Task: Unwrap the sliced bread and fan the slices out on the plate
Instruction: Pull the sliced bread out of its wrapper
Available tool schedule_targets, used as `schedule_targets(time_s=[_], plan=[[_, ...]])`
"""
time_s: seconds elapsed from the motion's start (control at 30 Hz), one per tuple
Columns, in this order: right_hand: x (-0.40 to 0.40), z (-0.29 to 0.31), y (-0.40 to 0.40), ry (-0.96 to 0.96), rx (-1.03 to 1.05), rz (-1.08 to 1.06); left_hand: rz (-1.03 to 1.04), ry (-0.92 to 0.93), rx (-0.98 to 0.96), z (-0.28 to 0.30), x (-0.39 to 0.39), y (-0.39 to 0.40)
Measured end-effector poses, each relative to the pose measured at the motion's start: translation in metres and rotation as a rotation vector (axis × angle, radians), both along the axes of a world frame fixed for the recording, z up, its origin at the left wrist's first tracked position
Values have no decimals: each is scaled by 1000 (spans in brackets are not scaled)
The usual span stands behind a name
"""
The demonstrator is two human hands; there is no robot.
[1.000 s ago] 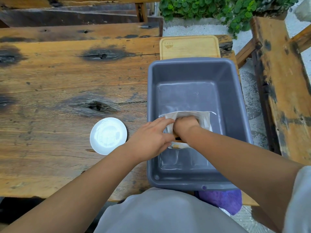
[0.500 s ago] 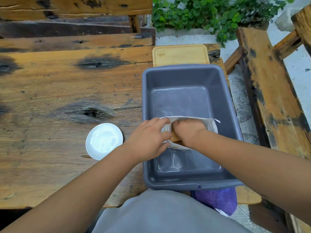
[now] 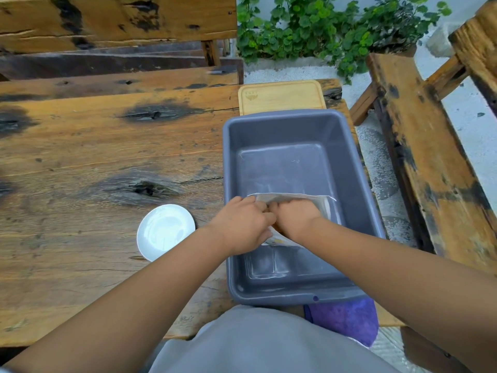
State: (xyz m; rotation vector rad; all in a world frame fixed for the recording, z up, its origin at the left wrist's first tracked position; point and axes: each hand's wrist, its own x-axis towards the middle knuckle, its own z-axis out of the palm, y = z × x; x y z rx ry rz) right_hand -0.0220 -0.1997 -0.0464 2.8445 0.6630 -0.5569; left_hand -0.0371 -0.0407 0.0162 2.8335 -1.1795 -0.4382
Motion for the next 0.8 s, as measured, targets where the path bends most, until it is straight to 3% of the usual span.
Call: schedule_targets(time_s=[0.17, 0.4, 0.53, 0.8], plan=[[1, 19, -4, 30, 12, -66, 82, 59, -155, -5, -4, 1], [-8, 49, -11, -47, -21, -5, 249, 198, -438, -7, -15, 3], [-12, 66, -17, -111, -26, 90, 321, 276, -501, -6, -15, 3], [-2, 106, -29, -64, 80, 94, 481, 394, -521, -8, -12, -4]])
